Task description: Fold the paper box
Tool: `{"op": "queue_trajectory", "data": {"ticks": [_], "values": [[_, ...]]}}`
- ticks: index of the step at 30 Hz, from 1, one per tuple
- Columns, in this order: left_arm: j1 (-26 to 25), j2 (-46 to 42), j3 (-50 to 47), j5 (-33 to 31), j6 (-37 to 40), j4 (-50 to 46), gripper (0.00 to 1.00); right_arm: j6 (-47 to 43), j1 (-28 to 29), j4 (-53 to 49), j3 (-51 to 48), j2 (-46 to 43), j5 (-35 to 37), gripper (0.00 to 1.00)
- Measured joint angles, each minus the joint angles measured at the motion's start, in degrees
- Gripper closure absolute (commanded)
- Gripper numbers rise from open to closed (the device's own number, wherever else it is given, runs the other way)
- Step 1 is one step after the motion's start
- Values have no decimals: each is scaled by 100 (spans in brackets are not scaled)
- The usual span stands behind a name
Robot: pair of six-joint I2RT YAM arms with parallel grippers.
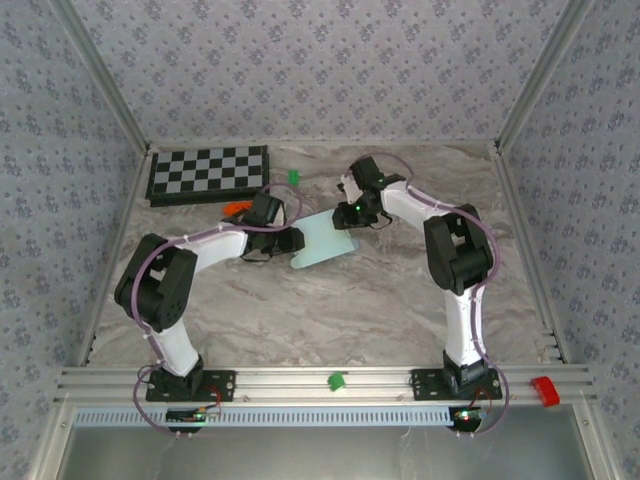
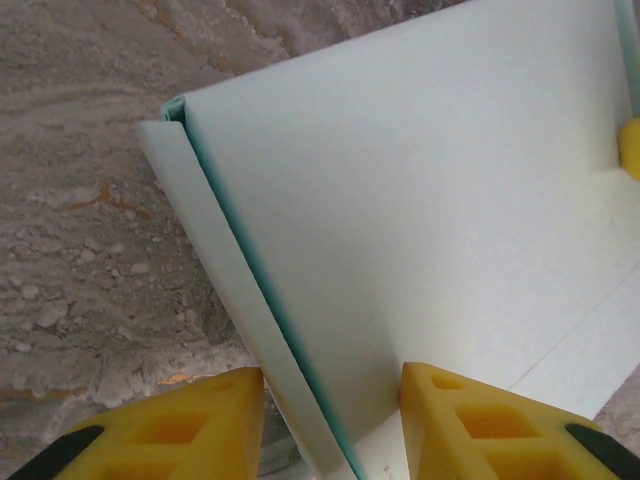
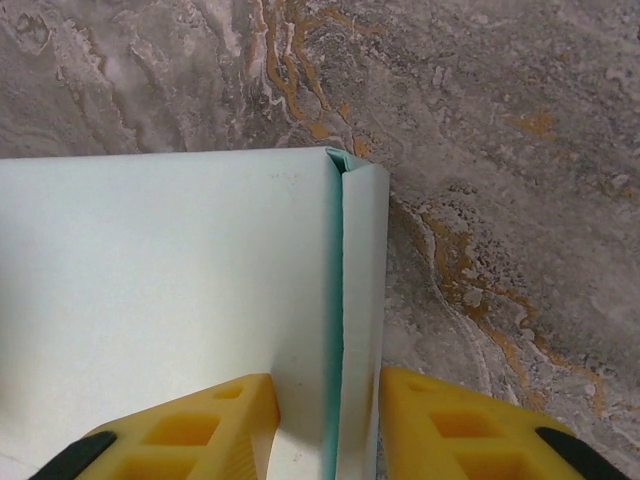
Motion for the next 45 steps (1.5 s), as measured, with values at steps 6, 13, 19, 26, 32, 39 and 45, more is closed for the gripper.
{"op": "queue_trajectory", "data": {"ticks": [6,13,19,26,32,39,45], "values": [[-63,-391,-417,90,-138,31,51,-131,2,-175,109,15,111,55],[-48,-975,-271,-221,282,-474,35,-72,-205,-367,85,-308,195,52],[212,-831,487,-479,1141,-702,27,186,-435,-136,-610,-1412,190,51],[369,140,1362,-129,1993,-651,23,800,-426,542,-2393,-2702,232,51],[428,903,1801,509,2369,-662,22,1307,-313,811,-3536,-3300,240,51],[433,1182,1902,1054,2494,-658,26,1797,0,1268,-4341,-3853,319,51],[433,1185,1875,1220,2424,-643,35,2059,11,1646,-4557,-3877,264,51]]}}
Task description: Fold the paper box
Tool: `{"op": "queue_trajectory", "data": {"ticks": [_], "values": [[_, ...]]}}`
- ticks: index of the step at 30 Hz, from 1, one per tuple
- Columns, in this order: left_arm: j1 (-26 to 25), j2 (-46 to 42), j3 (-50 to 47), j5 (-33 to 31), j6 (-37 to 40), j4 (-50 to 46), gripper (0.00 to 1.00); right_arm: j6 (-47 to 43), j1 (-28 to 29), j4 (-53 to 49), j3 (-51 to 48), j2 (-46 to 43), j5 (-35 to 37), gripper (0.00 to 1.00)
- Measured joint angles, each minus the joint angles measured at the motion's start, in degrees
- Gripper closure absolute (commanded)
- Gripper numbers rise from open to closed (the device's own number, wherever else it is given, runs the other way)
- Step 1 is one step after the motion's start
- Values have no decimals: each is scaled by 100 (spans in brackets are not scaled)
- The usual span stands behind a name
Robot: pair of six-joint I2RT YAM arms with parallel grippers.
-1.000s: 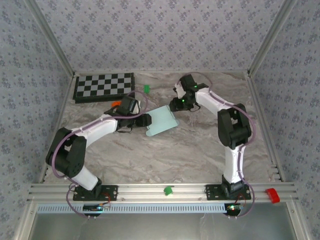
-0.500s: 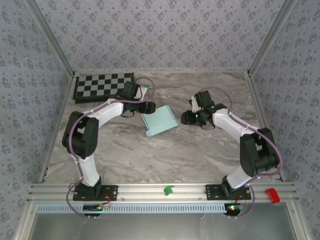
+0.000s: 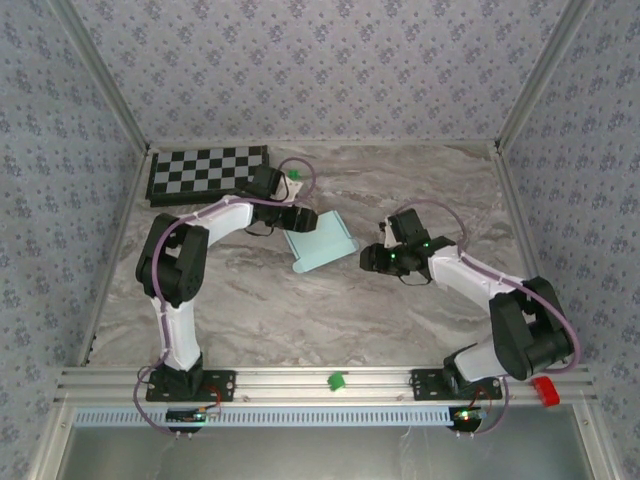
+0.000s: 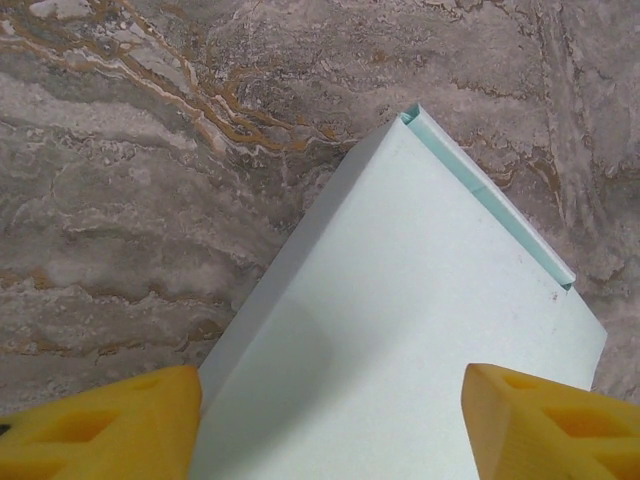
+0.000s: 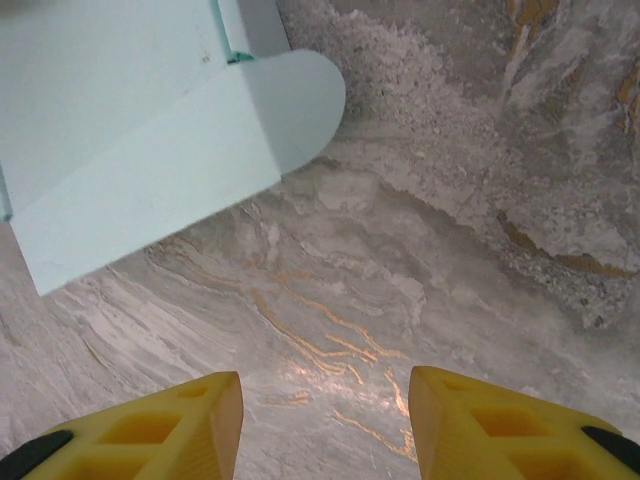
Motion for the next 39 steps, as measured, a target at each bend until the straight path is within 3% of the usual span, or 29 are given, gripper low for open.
{"op": "queue_trajectory", "data": {"ticks": [11,18,26,39], "values": [[-81,-398,-966,2,-680,240,39,190,26,577,7,450,-278,51],[-369,-1086,-1397,-2,-1338,566,39,337,26,846,42,713,-413,50],[-793,-1198,-1550,-247,-1915,732,37,487,22,1027,48,826,-444,48],[-901,-1576,-1121,-1631,-1150,-13,23,568,22,1130,46,826,-431,47]]}}
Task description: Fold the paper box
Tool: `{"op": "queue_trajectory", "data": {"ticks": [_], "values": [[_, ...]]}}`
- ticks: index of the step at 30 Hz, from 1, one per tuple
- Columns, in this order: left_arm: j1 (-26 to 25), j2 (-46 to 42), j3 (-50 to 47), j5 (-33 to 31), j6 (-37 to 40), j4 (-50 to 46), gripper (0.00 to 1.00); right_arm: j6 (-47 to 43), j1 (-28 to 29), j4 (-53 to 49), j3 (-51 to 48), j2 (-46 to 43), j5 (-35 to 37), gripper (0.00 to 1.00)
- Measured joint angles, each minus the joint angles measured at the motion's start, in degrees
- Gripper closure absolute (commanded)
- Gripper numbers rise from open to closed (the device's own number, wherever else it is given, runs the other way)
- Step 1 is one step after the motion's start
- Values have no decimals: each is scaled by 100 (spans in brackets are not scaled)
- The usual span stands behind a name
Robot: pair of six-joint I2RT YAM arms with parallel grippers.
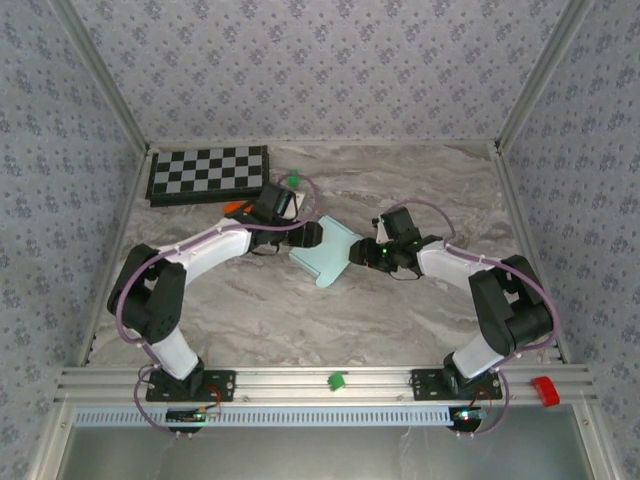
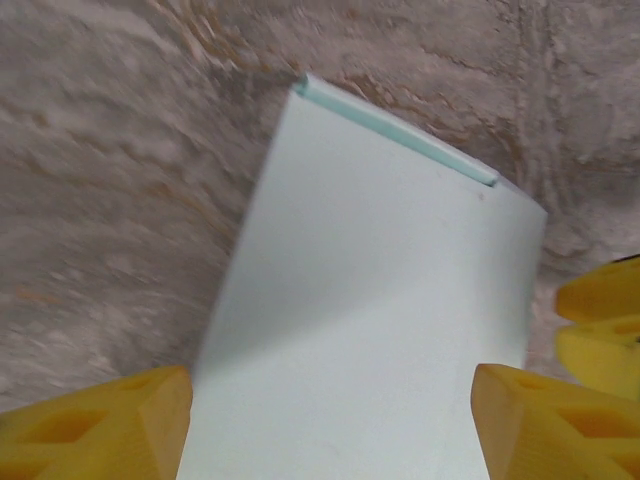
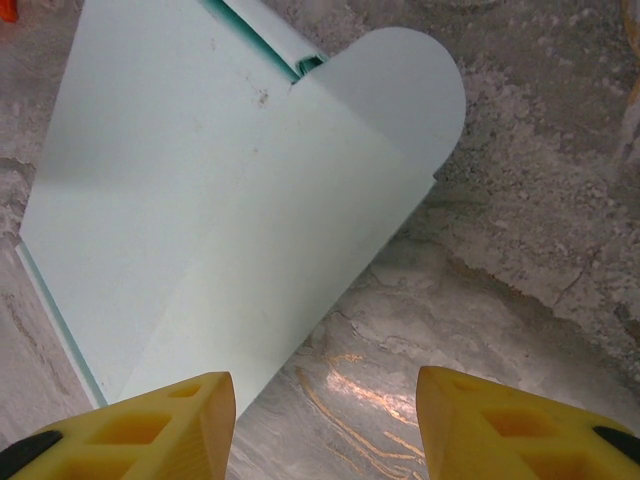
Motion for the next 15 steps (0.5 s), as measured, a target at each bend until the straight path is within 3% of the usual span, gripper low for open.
{"op": "queue_trajectory", "data": {"ticks": [3,9,15], "values": [[98,236,282,-33,258,-61,22,92,0,125,-9,0,-15,47],[407,872,415,494,431,7,23,205,2,236,-11,0,-15,46],[422,1156,417,1054,343,20,30,240,4,330,-15,33,-42,46]]}}
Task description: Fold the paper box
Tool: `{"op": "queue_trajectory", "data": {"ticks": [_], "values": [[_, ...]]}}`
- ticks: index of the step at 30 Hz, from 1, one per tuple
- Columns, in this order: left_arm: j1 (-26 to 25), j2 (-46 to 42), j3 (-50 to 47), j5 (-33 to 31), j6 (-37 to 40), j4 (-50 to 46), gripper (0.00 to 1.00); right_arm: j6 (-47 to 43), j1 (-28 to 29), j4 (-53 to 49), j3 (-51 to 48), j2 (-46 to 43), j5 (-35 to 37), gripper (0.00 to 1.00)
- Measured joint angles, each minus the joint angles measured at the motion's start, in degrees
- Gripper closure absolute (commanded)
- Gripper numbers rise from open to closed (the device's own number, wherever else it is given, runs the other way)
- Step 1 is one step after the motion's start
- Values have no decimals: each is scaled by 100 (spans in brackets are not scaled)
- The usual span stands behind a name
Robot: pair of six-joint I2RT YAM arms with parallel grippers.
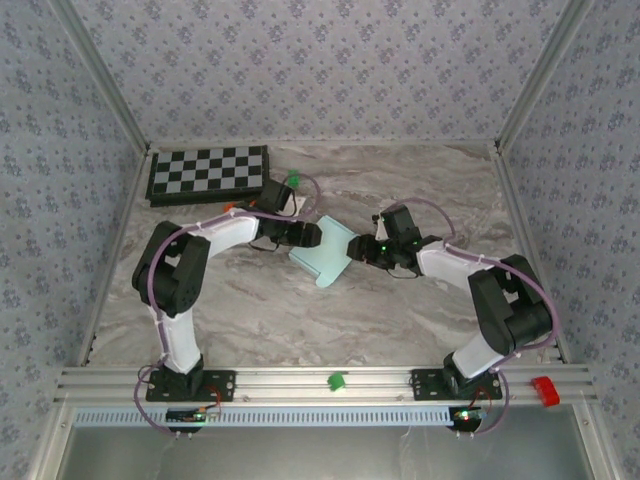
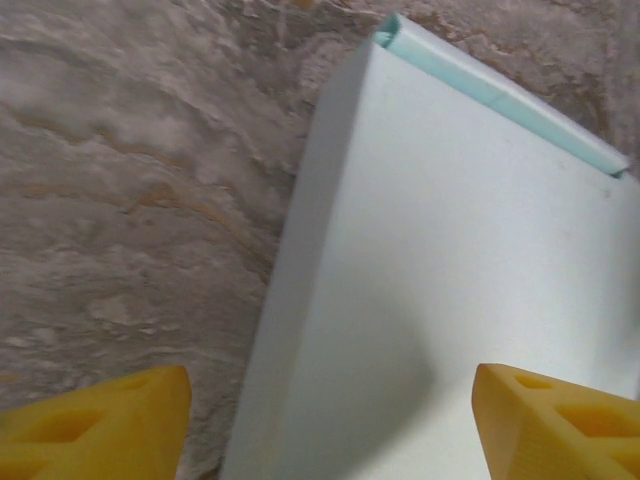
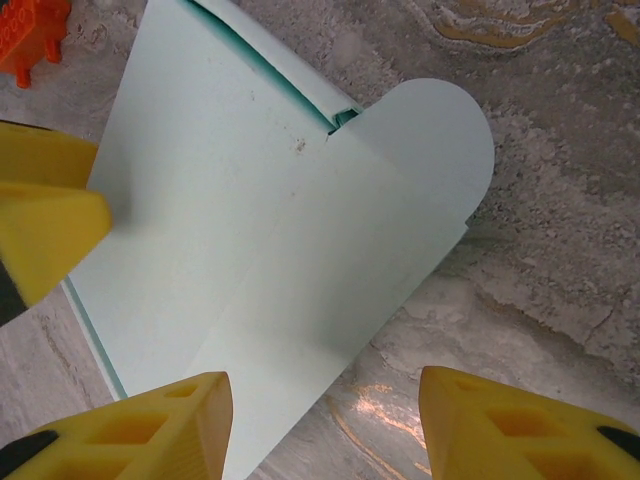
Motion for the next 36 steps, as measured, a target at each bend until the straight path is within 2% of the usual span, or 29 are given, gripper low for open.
{"op": "queue_trajectory", "data": {"ticks": [6,10,23,36], "values": [[-4,0,0,345,-175,129,41,31,2,85,0,118,-151,46],[-15,-2,-42,426,-363,212,44,105,0,197,0,205,-243,46],[-284,-212,-575,203,-929,538,58,391,-33,824,-291,433,-621,47],[-184,-264,-699,61,-1062,765,58,750,-55,1917,-643,505,-1064,47]]}}
